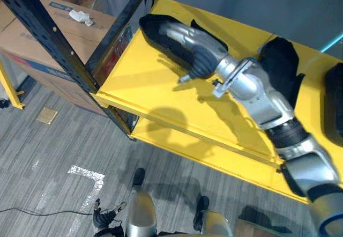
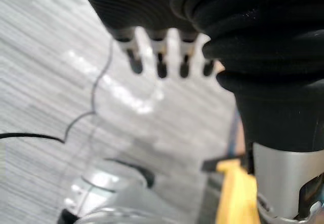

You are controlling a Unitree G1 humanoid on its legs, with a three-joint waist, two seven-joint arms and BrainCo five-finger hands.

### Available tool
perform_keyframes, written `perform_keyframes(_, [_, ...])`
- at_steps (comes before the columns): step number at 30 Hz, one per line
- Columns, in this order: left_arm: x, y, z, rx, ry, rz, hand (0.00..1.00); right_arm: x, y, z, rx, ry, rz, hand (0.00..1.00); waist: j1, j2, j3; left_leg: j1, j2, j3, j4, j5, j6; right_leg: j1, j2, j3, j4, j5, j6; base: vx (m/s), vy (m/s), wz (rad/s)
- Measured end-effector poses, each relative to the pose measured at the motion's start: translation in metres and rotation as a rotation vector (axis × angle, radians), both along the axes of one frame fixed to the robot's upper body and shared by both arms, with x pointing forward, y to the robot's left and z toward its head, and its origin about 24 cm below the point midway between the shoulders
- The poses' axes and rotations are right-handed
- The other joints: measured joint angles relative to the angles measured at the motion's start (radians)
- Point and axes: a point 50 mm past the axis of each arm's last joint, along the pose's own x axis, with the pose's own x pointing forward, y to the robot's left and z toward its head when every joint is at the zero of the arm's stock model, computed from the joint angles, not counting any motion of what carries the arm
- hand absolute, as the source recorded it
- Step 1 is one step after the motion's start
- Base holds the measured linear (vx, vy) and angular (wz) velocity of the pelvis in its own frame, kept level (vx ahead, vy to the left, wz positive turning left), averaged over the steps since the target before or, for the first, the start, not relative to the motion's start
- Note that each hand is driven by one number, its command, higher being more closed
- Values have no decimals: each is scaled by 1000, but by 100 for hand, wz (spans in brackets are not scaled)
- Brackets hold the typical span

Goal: Walk over and take plastic housings, then place them on the shelf

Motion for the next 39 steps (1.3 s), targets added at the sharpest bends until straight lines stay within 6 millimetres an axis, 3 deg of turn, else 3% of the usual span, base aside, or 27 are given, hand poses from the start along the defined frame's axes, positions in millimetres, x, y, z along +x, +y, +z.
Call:
perform_keyframes(4, [-2, 6, 2, 36, 1, 32, 0, -4, -25, 9, -119, -73, -94, 0, -5, -12, -6, 18, 9, 23, -6, -1, -1, 1, 7, 21, -8, 6, -3, 33, -15, -17])
perform_keyframes(12, [-5, 20, 5, 62, -3, 88, 0, -14, -33, -7, -136, -98, -95, 0, 0, -28, -12, 15, 44, 55, -6, -7, -9, -33, 39, 59, -3, 9, -15, -30, -13, -15])
perform_keyframes(19, [-3, 22, 6, 59, -15, 98, 0, -12, -43, 1, -74, -172, -111, 0, 8, -35, -10, -4, 44, 52, 1, -7, -10, -50, 40, 60, 5, 12, -17, -3, 0, -1])
perform_keyframes(23, [1, 21, 6, 51, -26, 98, 0, -7, -49, -5, -79, -150, -133, 0, 24, -34, -9, -7, 44, 45, 2, -6, -11, -48, 39, 51, 5, 12, -17, 7, 6, 5])
perform_keyframes(27, [1, 19, 5, 43, -26, 89, 0, -1, -55, -8, -73, -147, -171, 0, 31, -24, -3, -14, 42, 28, 5, -8, -8, -41, 39, 36, 4, 10, -18, -11, 7, 12])
perform_keyframes(33, [1, 16, 4, 8, -36, 116, 0, 15, -74, -7, -71, -132, -274, 0, 52, 22, 29, -42, 39, 0, 20, -7, -8, -47, 38, 12, 11, 10, -18, -36, 9, 10])
perform_keyframes(39, [5, 14, 5, 4, -53, 102, 0, 28, -83, 7, -46, -134, -334, 0, 53, 29, 33, -70, 35, -29, 31, -4, -13, -49, 38, -14, 8, 10, -18, 9, 6, 12])
